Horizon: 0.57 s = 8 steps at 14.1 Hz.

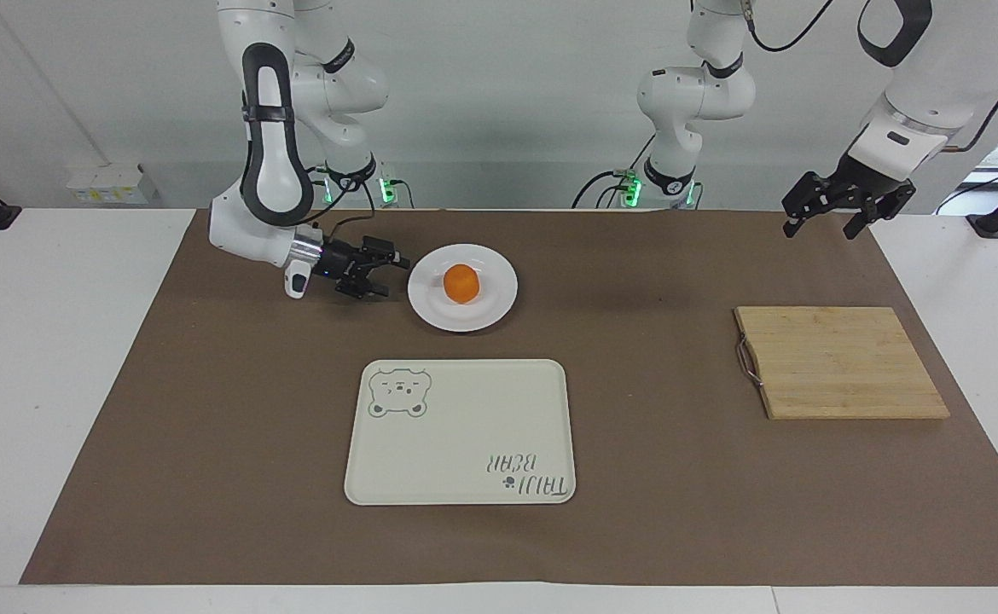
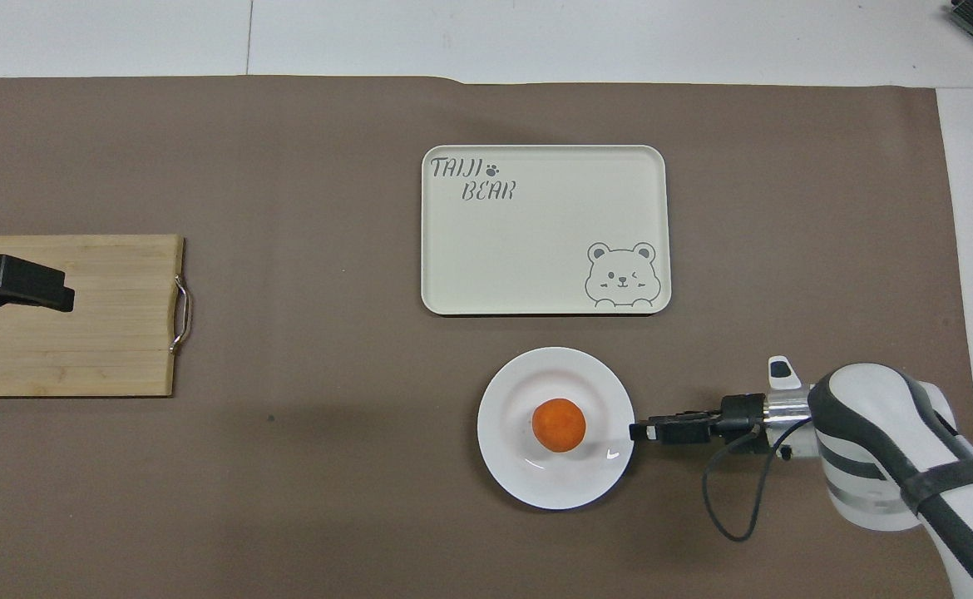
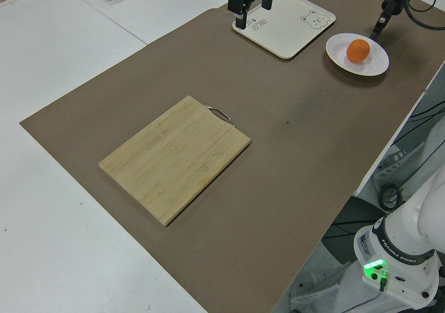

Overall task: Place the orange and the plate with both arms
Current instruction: 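Grip the white plate rim with the right gripper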

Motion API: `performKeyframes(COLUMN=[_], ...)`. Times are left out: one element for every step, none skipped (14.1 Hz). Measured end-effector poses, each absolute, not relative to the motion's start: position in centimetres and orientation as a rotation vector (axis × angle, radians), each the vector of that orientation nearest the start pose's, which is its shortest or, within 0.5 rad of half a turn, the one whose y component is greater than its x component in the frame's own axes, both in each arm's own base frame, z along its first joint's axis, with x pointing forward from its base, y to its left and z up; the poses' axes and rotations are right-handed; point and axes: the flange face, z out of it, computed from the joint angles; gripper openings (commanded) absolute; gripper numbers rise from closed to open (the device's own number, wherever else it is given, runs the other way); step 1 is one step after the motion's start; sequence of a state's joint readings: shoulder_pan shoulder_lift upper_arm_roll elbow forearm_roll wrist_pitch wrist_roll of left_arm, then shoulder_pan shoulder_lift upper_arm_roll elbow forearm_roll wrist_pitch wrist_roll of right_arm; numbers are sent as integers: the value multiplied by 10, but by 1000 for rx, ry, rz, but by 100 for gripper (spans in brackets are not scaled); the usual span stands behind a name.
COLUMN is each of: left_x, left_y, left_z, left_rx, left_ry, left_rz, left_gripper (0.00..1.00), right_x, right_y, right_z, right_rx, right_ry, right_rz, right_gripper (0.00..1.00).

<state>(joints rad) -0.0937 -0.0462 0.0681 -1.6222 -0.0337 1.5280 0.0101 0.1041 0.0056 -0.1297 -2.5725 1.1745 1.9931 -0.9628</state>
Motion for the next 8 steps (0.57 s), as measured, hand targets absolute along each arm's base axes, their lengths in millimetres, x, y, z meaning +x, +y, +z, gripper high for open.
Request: performKeyframes(left_x=[535,535,535,535,535,534,534,534], left_y=[-18,-19,-20,-21,-21,-21,-21,-21], left_z=[622,622,623,623,623,623,623,624], left_rx=[-3176,-3176,-3175,-3175,-3175,-3175,-3175,-3175], left_ry=[57,59,62,65,66,65,64,64], left_rz=[76,75,75,75,74,73,72,71], left_gripper=[100,100,100,100,100,100,100,100], right_x=[405,403,401,399,397,396,394,392], right_y=[50,55,60,64,66,66,66,66], right_z=[248,247,245,244,243,242,240,238], right_rx=[-2133,-2130,-2133,-2138,-2144,-2143,-2138,-2134], right_ry=[-77,-69,-63,-60,-61,-56,-48,-46], right_rz=[28,27,25,23,24,20,6,0], right_gripper=[100,100,100,100,100,100,100,96])
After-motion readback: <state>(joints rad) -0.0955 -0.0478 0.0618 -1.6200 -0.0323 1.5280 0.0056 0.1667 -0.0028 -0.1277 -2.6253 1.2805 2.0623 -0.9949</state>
